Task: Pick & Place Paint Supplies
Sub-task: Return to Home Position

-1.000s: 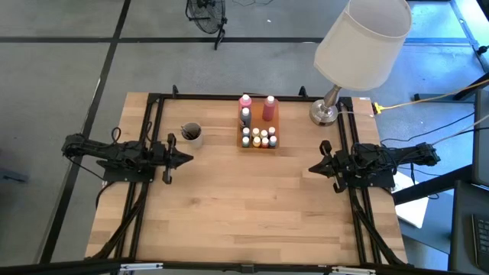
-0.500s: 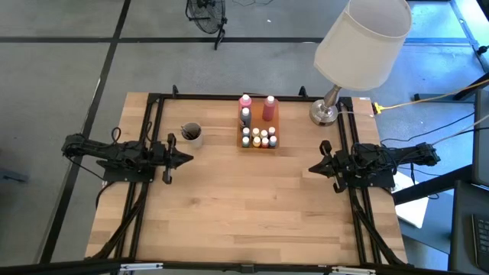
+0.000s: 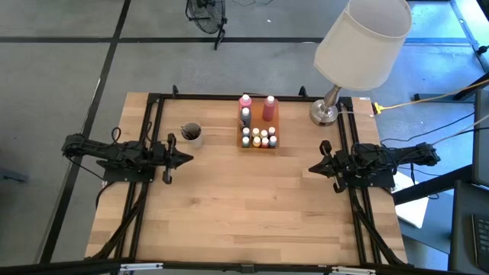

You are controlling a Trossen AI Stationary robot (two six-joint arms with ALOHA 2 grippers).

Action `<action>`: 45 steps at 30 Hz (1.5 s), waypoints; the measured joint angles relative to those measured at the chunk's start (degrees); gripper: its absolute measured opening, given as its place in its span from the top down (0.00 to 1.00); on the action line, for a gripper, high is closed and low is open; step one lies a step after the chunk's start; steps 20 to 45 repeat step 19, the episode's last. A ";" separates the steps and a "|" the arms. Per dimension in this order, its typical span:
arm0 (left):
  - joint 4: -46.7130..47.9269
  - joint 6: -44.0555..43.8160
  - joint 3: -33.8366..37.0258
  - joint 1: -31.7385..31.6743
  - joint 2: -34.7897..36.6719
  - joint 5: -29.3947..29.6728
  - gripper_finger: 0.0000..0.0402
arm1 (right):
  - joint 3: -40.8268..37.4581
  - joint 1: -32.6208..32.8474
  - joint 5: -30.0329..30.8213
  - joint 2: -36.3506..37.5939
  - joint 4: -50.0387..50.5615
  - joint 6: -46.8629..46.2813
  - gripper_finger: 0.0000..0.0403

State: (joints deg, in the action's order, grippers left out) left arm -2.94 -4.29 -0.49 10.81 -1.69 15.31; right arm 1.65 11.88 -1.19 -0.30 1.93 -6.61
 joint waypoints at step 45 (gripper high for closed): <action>0.00 0.04 0.00 0.00 0.00 0.01 0.99 | 0.00 1.07 0.00 0.00 0.00 0.00 0.98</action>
